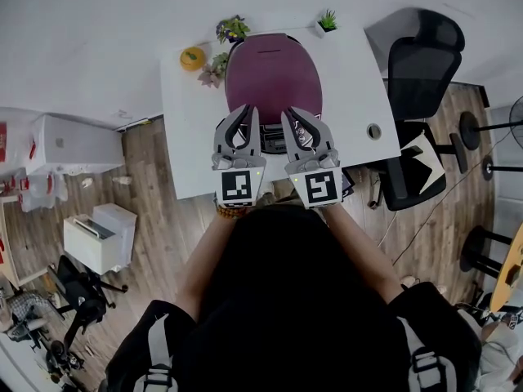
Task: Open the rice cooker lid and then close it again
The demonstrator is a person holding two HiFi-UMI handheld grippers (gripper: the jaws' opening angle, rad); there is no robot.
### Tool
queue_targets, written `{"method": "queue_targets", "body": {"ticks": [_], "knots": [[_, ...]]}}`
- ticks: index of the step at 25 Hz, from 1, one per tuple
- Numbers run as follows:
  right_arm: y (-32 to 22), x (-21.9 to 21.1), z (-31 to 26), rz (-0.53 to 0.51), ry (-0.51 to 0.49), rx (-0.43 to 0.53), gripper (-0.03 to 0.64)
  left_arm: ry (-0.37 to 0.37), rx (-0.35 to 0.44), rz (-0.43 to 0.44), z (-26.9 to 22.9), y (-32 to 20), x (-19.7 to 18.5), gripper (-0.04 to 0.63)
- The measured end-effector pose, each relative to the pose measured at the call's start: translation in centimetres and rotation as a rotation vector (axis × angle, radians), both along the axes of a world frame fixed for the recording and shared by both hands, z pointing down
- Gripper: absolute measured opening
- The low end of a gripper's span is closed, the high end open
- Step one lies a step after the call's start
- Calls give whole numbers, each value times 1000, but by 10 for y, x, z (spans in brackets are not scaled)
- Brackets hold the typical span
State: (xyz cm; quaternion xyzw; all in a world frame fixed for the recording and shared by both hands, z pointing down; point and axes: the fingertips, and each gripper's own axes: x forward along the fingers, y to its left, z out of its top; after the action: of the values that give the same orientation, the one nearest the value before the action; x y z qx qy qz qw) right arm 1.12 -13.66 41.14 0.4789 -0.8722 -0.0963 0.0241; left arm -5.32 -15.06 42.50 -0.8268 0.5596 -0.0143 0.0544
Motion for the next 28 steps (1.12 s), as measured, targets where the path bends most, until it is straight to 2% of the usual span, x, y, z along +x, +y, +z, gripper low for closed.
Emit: {"method": "queue_targets", "body": {"ticks": [4,7,15,21,28], "knots": [[2,-2,9,-12,7,-21,40,-29,-18,16,5,4,3,38],[2,-1,15,-10,-2,-51,38,-33,-23,28,8,5,7,38],[3,1,21,-23,10,-43,37,-36,-42,29,17,7,6,38],[7,0,30,-12,-4,-92,35,-38,-50,31,21,7,4,38],[8,0,29,-28,14,-63,34,-31,-49,41,22,10,9,38]]}}
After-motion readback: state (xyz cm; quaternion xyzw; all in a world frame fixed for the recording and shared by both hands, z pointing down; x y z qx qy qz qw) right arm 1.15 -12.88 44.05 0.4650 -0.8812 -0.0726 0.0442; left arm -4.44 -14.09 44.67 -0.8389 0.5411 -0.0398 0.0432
